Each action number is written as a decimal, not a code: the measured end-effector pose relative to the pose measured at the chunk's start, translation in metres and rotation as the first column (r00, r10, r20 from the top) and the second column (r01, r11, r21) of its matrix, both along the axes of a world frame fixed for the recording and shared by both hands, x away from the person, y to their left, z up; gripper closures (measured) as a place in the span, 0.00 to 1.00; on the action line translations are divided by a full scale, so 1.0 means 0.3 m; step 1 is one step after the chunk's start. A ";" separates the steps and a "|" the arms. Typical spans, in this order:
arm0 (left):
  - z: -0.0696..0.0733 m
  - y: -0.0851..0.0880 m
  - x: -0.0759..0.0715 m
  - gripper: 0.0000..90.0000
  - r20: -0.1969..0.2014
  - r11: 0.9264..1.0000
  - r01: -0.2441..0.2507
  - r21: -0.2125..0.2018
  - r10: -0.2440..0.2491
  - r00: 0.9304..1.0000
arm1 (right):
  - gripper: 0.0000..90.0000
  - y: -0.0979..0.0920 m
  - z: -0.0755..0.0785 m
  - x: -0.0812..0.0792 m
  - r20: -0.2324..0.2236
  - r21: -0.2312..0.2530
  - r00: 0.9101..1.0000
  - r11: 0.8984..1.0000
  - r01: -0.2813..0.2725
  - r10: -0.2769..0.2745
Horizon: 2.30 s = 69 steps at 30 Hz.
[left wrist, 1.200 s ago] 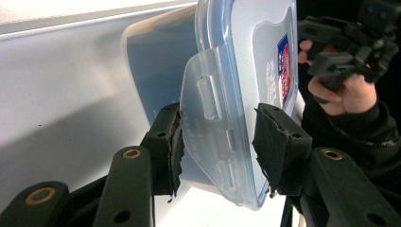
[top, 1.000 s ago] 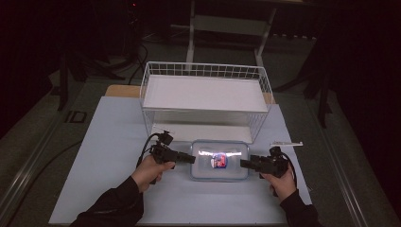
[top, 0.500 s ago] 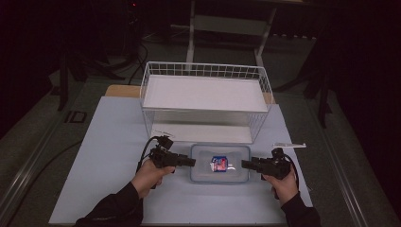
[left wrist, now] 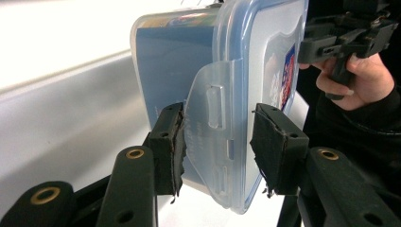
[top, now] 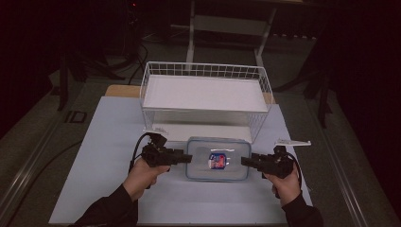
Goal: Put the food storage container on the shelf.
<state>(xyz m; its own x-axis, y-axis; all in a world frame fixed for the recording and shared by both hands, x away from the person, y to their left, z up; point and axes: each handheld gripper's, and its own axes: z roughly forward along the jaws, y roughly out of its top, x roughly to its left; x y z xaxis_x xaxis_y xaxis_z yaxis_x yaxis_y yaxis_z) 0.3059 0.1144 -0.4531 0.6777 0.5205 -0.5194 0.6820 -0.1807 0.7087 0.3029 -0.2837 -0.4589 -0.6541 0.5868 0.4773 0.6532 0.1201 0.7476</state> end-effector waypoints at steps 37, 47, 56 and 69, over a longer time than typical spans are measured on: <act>0.476 0.140 0.205 0.60 0.133 0.990 -0.130 -0.055 0.136 0.982 | 0.55 0.162 0.506 0.247 0.163 0.043 0.986 0.999 0.027 -0.033; 0.462 0.135 0.295 0.60 0.106 0.987 -0.149 -0.053 0.154 0.982 | 0.55 0.164 0.506 0.336 0.125 0.045 0.990 0.997 0.057 -0.063; 0.459 0.136 0.333 0.60 0.085 0.984 -0.158 -0.075 0.165 0.983 | 0.54 0.155 0.495 0.385 0.106 0.061 0.992 0.996 0.064 -0.070; 0.447 0.135 0.363 0.59 0.080 0.977 -0.185 -0.104 0.193 0.978 | 0.49 0.174 0.494 0.420 0.075 0.059 0.991 0.992 0.107 -0.112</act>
<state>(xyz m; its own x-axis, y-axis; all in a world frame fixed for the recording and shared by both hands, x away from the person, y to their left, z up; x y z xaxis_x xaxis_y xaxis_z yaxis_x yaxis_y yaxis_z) 0.4148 0.1550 -0.3189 0.6174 0.5945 -0.5152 0.6309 0.0171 0.7757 0.4291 -0.2313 -0.3107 -0.6239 0.6313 0.4606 0.5996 0.0087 0.8003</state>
